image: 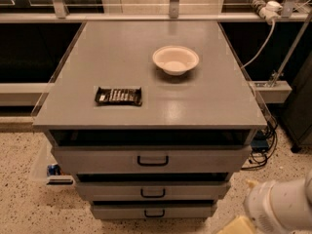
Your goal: Open middle drawer
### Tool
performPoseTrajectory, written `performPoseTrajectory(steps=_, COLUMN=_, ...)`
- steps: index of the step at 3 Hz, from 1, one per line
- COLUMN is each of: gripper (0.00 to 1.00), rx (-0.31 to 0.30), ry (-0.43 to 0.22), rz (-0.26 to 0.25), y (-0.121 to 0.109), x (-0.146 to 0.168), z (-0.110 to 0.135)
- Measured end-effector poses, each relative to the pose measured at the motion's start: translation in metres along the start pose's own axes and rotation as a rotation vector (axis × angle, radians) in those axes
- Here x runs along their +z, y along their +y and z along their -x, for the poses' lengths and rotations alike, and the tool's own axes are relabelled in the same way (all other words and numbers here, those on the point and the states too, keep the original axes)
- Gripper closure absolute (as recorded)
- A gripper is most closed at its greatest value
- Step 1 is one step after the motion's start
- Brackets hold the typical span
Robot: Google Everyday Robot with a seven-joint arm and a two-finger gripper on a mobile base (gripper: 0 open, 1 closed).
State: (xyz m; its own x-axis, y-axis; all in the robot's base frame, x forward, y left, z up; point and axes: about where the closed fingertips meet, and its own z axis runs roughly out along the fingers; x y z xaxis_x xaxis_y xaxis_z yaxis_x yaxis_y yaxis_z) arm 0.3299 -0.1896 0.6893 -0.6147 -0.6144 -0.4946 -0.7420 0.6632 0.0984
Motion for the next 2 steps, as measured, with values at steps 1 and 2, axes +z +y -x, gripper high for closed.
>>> performPoseTrajectory(steps=1, gripper=0.0, rx=0.045, ry=-0.027, rz=-0.018, y=0.014, x=0.045, z=-0.033)
performPoseTrajectory(steps=2, gripper=0.16, rx=0.068, ry=-0.068, rz=-0.063, y=-0.015, x=0.082, z=-0.037)
